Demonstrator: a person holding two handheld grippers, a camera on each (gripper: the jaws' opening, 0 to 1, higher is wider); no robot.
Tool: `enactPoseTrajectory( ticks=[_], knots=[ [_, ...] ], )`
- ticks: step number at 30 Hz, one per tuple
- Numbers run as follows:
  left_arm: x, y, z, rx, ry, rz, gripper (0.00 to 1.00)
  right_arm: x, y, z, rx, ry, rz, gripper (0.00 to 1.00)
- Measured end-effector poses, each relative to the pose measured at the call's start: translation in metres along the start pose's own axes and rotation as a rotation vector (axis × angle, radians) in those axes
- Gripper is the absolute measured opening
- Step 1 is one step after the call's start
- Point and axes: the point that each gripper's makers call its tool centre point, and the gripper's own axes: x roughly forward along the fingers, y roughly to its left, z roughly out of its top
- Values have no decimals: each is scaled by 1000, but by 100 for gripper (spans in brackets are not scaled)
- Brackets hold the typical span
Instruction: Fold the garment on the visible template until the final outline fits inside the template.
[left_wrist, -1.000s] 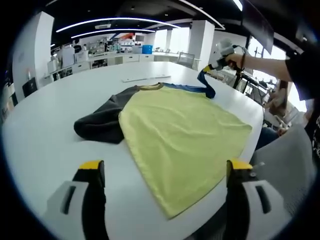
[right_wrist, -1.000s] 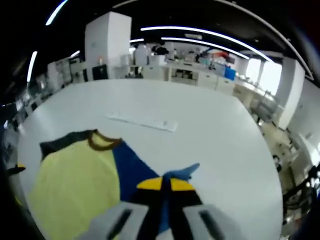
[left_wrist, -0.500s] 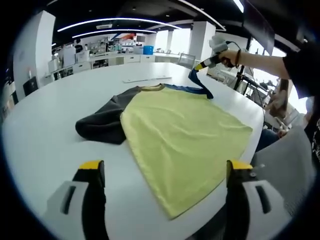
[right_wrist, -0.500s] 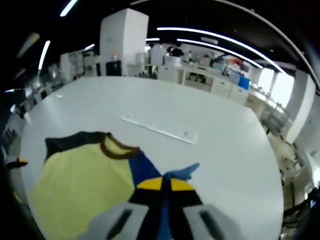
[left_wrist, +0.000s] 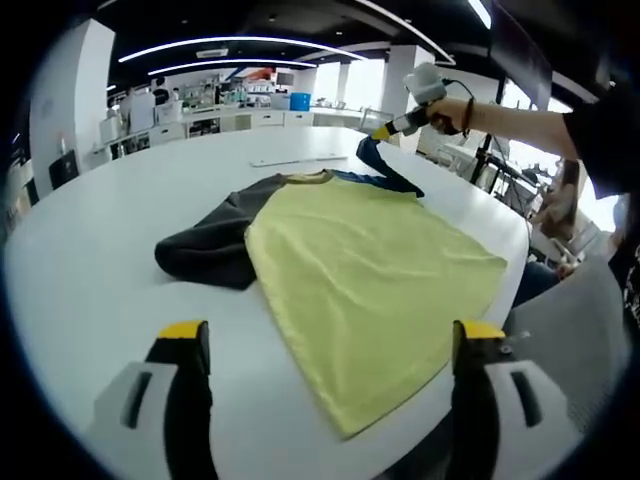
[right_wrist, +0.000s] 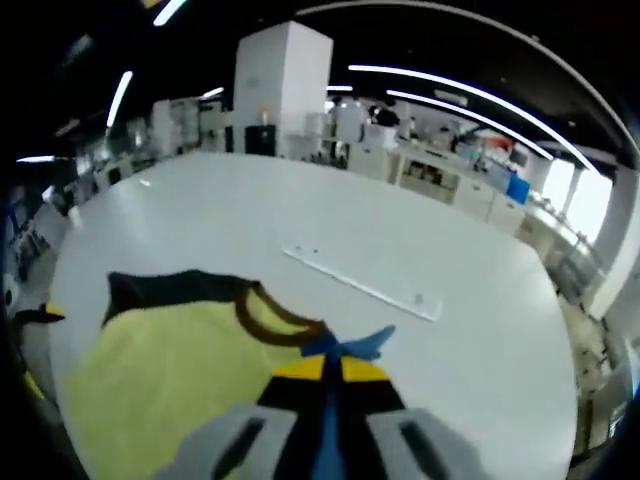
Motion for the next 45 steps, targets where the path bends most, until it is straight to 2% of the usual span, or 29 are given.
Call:
enactPoseTrajectory(
  ticks=[5, 12, 24, 33, 36, 39, 45],
  knots=[
    [0, 2, 0, -6, -2, 6, 98, 10, 11, 6, -17, -10, 32, 0],
    [0, 3, -2, -6, 4, 7, 98, 18, 39, 23, -71, -52, 93, 0],
    [-1, 5, -2, -8, 5, 14, 98, 18, 78, 37, -109, -95, 158, 0],
    [-1, 6, -1, -9, -1, 17, 98, 18, 109, 28, -195, -90, 207, 0],
    [-1, 6, -1, -10, -1, 17, 97, 15, 126, 20, -231, -85, 254, 0],
    [0, 5, -1, -8, 0, 16, 97, 15, 134, 16, -297, -81, 261, 0],
    [1, 4, -1, -4, 2, 12, 97, 15, 144, 9, -360, -71, 279, 0]
  ],
)
